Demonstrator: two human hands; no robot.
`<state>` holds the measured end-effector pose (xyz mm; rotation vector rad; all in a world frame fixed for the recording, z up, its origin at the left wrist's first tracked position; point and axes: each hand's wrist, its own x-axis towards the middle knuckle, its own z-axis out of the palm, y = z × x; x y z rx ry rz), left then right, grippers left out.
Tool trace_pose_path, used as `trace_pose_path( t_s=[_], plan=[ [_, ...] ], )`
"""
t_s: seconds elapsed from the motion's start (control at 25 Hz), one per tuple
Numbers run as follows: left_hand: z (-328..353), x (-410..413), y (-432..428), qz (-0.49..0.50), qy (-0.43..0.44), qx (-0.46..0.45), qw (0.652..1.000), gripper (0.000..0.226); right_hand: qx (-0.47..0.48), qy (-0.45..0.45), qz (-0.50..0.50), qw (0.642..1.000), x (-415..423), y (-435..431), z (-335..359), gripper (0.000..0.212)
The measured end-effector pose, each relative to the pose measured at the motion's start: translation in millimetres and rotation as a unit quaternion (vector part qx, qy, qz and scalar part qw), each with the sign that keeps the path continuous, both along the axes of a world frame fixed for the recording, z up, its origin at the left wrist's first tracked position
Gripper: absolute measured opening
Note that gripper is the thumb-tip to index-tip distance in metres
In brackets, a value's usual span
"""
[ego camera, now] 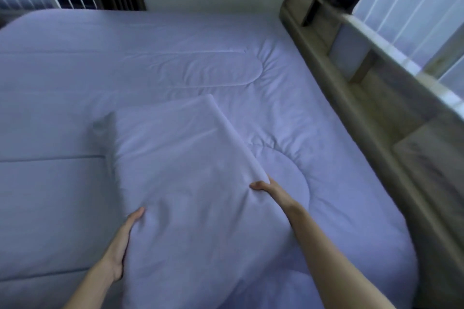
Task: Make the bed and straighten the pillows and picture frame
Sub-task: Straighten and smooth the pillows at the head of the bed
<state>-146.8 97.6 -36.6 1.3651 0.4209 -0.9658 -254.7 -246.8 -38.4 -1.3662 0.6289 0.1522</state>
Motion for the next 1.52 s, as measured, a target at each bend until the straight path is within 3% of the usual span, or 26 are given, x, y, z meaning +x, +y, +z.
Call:
trace_pose_path(
  t_s=[0.12,0.32,0.68,0.8,0.96,1.28,1.52],
  plan=[
    [-2.4,-39.7,-73.9,0.028,0.004,-0.025,0.999,0.042,-0.087,-0.009,-0.002,0.996,-27.6,-76.1,40.7,0.069],
    [1.8,-89.3,-212.5,0.018,0.044,-0.080,0.996,0.044,-0.197,-0.019,-0.021,0.980,-78.7,-189.0,128.1,0.044],
    [19.3,-99.1,-439.4,-0.060,0.081,-0.220,0.970,0.051,-0.419,-0.045,-0.094,0.902,-135.2,-301.7,260.2,0.045],
    [13.8,-93.8,-504.2,-0.125,0.060,-0.214,0.967,0.057,-0.452,-0.030,-0.141,0.880,-152.7,-344.3,260.3,0.048],
    [-24.7,-126.3,-550.2,-0.236,-0.098,-0.037,0.966,0.062,-0.471,0.030,-0.119,0.873,-169.2,-386.6,215.0,0.049],
    [-35.7,-161.1,-584.1,-0.187,-0.011,-0.094,0.978,0.057,-0.474,0.123,-0.115,0.864,-156.5,-443.4,221.8,0.051],
    [-50.0,-160.1,-568.4,-0.214,-0.122,-0.076,0.966,0.045,-0.447,0.148,-0.120,0.874,-173.7,-431.6,191.0,0.058]
  ],
)
